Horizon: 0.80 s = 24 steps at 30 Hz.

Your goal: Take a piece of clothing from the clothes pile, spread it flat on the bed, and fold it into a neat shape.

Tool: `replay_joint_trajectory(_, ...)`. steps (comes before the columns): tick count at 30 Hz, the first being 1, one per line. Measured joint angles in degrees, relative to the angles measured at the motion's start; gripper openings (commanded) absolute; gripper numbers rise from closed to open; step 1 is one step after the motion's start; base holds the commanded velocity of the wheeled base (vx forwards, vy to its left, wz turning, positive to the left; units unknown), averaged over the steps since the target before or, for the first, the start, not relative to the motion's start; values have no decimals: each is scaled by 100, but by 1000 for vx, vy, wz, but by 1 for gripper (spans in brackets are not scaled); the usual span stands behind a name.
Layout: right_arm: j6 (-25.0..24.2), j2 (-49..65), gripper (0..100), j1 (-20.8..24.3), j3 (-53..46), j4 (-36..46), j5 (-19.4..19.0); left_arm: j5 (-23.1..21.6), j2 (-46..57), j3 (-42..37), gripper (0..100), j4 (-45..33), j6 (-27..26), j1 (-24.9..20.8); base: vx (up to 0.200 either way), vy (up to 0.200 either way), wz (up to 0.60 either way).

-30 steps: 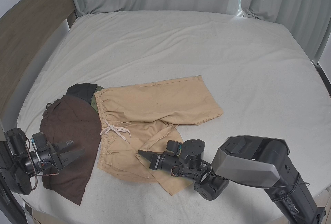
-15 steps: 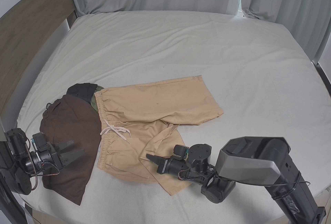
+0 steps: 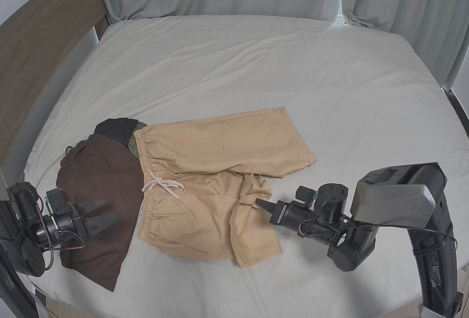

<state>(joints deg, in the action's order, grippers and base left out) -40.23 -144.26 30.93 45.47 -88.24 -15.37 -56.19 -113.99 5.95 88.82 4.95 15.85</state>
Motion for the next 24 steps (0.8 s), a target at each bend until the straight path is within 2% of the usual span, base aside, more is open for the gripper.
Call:
replay_joint_trajectory(7,51,366,0,-505,-490,2,-9,-4,0,0,100,2,2,-20,0,0,0)
replay_joint_trajectory(12,266,534,0,-858,-697,2,-41,-6,0,-5,100,2,2,-33,0,0,0)
replay_joint_trajectory(24,421,608,0,-1247,-831,32,-160,-6,0,-5,100,2,5,-48,0,0,0)
